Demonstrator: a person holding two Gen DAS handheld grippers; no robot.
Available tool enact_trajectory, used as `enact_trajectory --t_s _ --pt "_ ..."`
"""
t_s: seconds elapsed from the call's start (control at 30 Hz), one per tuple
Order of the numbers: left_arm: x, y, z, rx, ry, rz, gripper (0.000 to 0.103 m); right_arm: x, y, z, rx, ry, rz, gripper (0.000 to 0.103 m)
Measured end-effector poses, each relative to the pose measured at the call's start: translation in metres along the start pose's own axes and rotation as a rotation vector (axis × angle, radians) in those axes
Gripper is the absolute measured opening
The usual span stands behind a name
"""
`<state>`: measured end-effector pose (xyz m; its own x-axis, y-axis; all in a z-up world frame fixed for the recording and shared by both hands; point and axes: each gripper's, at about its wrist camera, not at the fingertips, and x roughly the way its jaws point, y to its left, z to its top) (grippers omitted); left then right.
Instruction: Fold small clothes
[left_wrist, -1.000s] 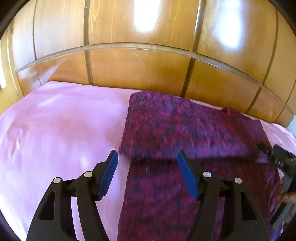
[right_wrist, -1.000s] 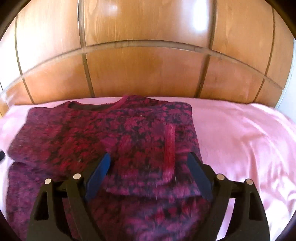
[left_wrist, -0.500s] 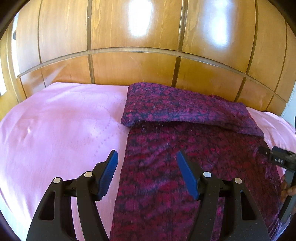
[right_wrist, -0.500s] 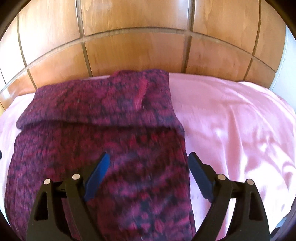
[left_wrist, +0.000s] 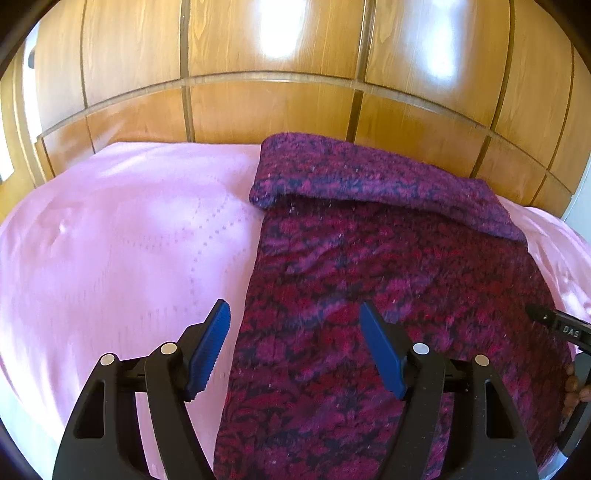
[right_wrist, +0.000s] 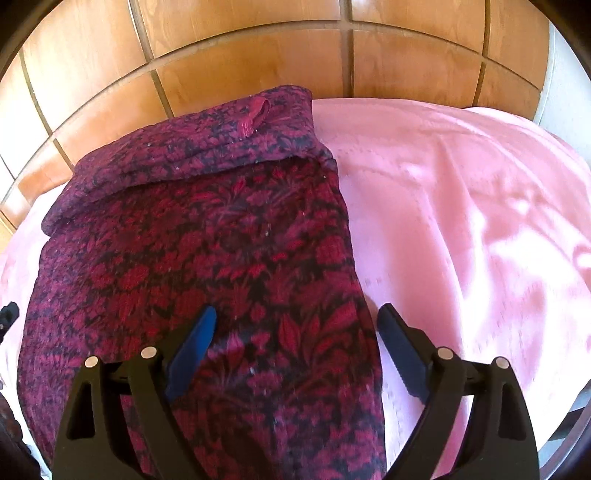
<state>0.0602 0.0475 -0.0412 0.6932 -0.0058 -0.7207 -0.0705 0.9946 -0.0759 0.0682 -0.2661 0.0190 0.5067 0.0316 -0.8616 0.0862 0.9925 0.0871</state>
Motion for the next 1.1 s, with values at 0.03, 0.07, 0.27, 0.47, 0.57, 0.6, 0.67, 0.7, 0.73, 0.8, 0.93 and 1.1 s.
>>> enact_trajectory --t_s 0.03,0.07,0.27,0.47,0.57,0.6,0.67,0.7,0.73,0.8,0.93,1.1 --pt "0.000 0.001 -0.002 0.000 0.004 0.000 0.071 -0.001 -0.001 0.000 -0.002 0.000 0.001 0.089" --pt "0.001 0.001 -0.004 0.001 0.009 0.002 0.071 -0.004 -0.003 -0.003 -0.002 0.001 0.002 0.089" --pt "0.002 0.006 -0.017 0.010 0.039 0.010 0.071 -0.019 -0.017 -0.013 0.008 -0.002 0.008 0.089" --pt "0.001 0.019 -0.031 -0.008 0.083 0.002 0.071 -0.033 -0.029 -0.025 0.014 0.012 0.045 0.087" --pt "-0.007 0.030 -0.040 -0.013 0.097 -0.021 0.071 -0.035 -0.033 -0.033 0.015 0.039 0.097 0.081" --pt "-0.010 0.034 -0.045 -0.013 0.105 -0.029 0.071 -0.037 -0.034 -0.036 0.013 0.042 0.104 0.081" --pt "-0.017 0.041 -0.052 -0.017 0.129 -0.069 0.070 -0.043 -0.033 -0.043 0.006 0.051 0.124 0.079" --pt "-0.020 0.044 -0.055 -0.018 0.138 -0.090 0.067 -0.046 -0.034 -0.047 0.003 0.057 0.133 0.077" --pt "-0.023 0.045 -0.058 -0.015 0.147 -0.105 0.067 -0.048 -0.034 -0.050 -0.002 0.062 0.141 0.076" --pt "-0.029 0.046 -0.064 0.002 0.172 -0.157 0.062 -0.054 -0.034 -0.056 -0.018 0.078 0.159 0.071" --pt "-0.043 0.041 -0.077 0.057 0.214 -0.257 0.054 -0.069 -0.035 -0.075 -0.037 0.129 0.206 0.056" --pt "-0.048 0.037 -0.088 0.103 0.231 -0.270 0.023 -0.070 -0.035 -0.086 -0.047 0.190 0.239 0.033"
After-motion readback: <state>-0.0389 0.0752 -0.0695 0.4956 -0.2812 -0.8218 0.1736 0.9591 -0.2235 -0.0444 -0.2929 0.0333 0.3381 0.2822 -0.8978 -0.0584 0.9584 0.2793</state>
